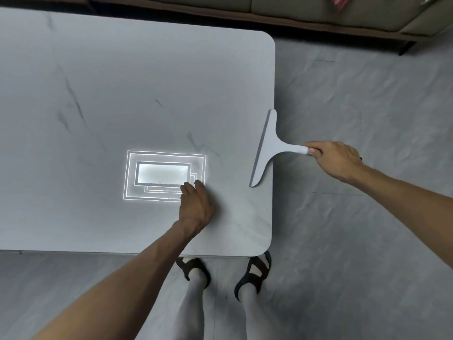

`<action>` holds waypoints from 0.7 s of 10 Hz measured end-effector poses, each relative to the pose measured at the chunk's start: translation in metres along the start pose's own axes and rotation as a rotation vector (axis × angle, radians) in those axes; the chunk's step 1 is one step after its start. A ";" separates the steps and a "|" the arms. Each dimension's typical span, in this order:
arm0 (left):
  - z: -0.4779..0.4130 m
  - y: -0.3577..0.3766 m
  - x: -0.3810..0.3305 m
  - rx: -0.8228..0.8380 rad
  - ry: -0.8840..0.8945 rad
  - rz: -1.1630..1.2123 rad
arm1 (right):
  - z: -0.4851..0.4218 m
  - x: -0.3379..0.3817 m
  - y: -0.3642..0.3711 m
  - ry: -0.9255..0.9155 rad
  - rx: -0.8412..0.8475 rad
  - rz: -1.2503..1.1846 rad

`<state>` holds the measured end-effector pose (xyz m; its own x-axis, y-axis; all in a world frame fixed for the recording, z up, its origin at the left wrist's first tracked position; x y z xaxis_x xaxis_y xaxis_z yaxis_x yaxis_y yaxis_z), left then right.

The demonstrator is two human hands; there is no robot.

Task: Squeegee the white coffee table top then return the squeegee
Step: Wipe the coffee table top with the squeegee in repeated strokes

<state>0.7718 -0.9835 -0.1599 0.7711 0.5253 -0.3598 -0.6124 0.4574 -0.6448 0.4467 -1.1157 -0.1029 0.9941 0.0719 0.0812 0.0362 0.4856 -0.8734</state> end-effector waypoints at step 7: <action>-0.015 0.006 -0.009 0.198 -0.125 -0.123 | 0.003 0.107 0.010 0.159 -0.060 -0.419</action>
<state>0.7638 -0.9964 -0.1707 0.8222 0.5356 -0.1928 -0.5467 0.6487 -0.5294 0.5531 -1.1002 -0.1015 0.8957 -0.2574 0.3625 0.4397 0.3926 -0.8078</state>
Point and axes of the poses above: each hand's wrist, its own z-axis away from the middle knuckle, its own y-axis out of the palm, x = y × z, the point moved 2 cm from there along -z, towards the middle knuckle, and after that the axes turned 3 degrees about x, right-handed, at the moved point
